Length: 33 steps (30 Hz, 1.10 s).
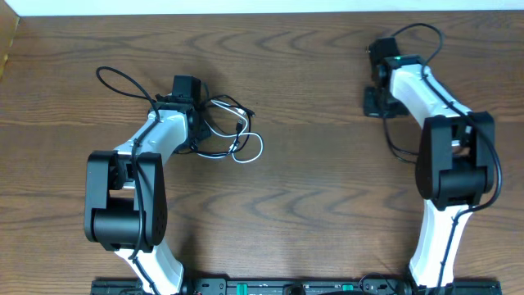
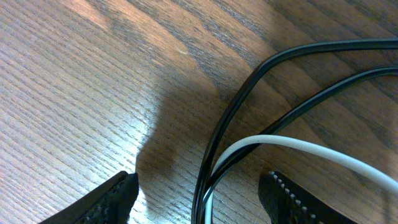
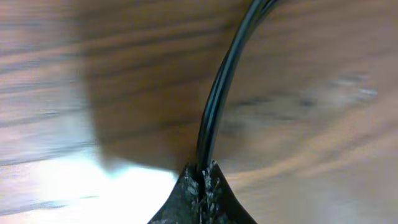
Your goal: Untangle cables
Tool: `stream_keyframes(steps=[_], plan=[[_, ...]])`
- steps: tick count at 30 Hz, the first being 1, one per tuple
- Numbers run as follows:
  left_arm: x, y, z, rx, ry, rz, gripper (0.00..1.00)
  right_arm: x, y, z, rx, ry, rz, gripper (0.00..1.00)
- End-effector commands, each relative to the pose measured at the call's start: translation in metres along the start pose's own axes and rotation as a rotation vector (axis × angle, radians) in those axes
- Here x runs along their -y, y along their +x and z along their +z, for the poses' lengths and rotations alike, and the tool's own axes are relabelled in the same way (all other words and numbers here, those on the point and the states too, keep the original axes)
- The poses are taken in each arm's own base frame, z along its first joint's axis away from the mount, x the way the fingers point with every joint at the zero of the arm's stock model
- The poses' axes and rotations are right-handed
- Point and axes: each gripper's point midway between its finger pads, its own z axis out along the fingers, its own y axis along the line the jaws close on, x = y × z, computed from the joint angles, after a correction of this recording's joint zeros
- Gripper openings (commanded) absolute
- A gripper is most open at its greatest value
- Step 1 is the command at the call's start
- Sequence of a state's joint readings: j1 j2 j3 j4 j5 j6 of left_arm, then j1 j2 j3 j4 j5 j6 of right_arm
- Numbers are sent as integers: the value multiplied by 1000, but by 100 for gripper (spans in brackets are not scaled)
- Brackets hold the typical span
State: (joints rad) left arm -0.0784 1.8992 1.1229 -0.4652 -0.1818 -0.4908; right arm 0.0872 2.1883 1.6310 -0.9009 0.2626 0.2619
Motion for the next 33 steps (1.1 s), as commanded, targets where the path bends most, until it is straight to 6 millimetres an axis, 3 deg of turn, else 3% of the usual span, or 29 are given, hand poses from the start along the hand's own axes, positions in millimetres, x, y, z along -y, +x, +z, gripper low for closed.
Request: stream_keyframes(steps=[1, 5, 8, 14, 19, 22, 25, 28, 33], plan=[[-1, 13, 9, -49, -2, 14, 68, 61, -19, -44, 111, 145, 69, 1], [-1, 13, 9, -49, -2, 14, 68, 111, -22, -74, 159, 241, 147, 1], [-1, 13, 9, -50, -2, 14, 68, 137, -22, -90, 183, 253, 205, 1], [-1, 13, 9, -49, -2, 14, 68, 171, -19, -92, 182, 243, 314, 1], [2, 14, 9, -59, 15, 14, 68, 149, -33, -82, 202, 14, 333, 1], [8, 16, 9, -70, 47, 12, 68, 119, -47, -86, 232, -196, 319, 1], [9, 16, 9, -70, 53, 11, 68, 91, -46, -93, 213, -354, 295, 1], [9, 16, 9, -70, 53, 11, 68, 79, -33, -92, 158, -376, 277, 1], [9, 15, 9, -68, 54, 10, 68, 79, -16, -74, 113, -281, 260, 3]])
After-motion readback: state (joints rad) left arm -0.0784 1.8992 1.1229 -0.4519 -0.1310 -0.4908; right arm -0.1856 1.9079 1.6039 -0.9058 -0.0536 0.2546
